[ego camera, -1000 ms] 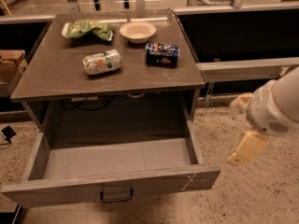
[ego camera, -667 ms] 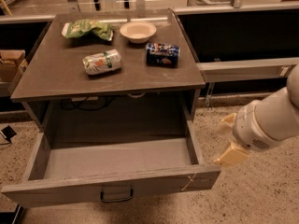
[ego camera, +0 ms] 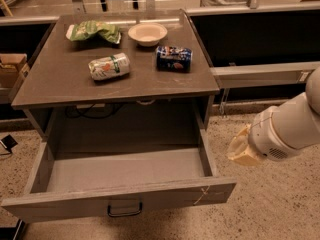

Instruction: Close top drawer

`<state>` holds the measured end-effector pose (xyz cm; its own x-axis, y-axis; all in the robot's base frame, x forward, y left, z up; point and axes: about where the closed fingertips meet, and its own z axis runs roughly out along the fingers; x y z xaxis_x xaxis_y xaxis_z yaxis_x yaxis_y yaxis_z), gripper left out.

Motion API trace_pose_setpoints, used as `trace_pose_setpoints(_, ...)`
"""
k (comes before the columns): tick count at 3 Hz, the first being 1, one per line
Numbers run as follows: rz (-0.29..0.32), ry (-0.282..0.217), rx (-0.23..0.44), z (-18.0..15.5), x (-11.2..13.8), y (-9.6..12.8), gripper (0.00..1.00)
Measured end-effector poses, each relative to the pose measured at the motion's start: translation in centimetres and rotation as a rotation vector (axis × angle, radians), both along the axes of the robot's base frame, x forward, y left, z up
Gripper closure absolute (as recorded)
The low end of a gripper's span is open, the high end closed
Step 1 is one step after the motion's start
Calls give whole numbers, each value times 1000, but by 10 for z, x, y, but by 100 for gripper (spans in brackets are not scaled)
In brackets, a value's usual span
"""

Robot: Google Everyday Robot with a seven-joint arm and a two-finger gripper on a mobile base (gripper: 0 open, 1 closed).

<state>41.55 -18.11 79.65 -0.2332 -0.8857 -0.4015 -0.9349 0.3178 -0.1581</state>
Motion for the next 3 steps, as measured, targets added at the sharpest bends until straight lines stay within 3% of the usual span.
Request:
trace_pose_setpoints(1,54,56,42,-19,-14,11,100)
trace_pose_setpoints(2,135,122,81,-32,-43,32,100)
trace_pose_setpoints(3,202,154,102,-31,-68,48,100)
